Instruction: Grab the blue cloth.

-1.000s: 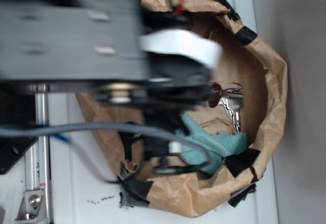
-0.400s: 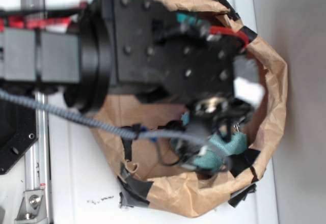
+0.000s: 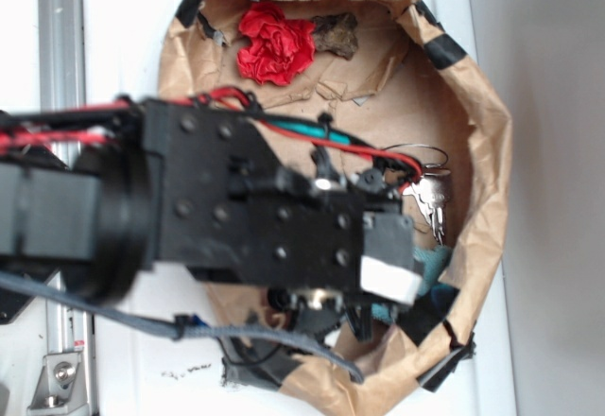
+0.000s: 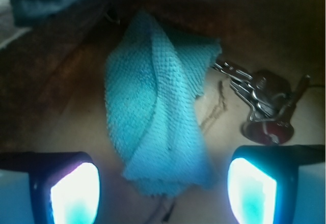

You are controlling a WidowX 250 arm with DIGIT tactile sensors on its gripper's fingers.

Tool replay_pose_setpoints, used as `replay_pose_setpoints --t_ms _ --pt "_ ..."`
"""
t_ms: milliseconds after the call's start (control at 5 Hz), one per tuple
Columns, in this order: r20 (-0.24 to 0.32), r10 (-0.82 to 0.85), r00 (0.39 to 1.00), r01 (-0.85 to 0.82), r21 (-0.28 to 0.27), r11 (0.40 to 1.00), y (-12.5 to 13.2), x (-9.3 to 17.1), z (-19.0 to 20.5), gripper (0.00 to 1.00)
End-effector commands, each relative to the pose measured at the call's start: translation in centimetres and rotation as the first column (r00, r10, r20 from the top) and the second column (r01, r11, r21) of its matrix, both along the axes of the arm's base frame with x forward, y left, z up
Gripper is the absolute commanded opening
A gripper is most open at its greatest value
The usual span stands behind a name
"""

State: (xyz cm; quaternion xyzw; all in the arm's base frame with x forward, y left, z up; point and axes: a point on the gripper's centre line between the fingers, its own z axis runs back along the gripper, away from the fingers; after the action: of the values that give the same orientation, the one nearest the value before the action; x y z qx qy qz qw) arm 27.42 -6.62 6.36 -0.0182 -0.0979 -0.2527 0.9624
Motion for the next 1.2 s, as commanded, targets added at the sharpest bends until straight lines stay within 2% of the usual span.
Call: replay_pose_setpoints --t_ms 0,200,400,600,800,1000 --pt "0.013 -0.053 0.999 0.052 0.025 0.998 -3.0 2.1 -3.1 1.00" --pt "0.002 -0.034 0.999 0.034 0.025 0.999 -4.2 2.3 -4.1 0.35" --pt "0.019 -0.009 1.000 0.008 0.006 1.000 -3.9 2.3 -3.5 0.00" --pt "0.036 0.030 0.999 -0.031 0.006 1.000 -2.8 2.5 -2.8 0.00" --pt "0.037 0.130 0.991 -0.129 -0.022 0.991 -0.3 3.5 -1.7 0.00" --pt "0.074 0.237 0.969 -0.234 -0.043 0.971 2.6 4.6 0.3 0.00"
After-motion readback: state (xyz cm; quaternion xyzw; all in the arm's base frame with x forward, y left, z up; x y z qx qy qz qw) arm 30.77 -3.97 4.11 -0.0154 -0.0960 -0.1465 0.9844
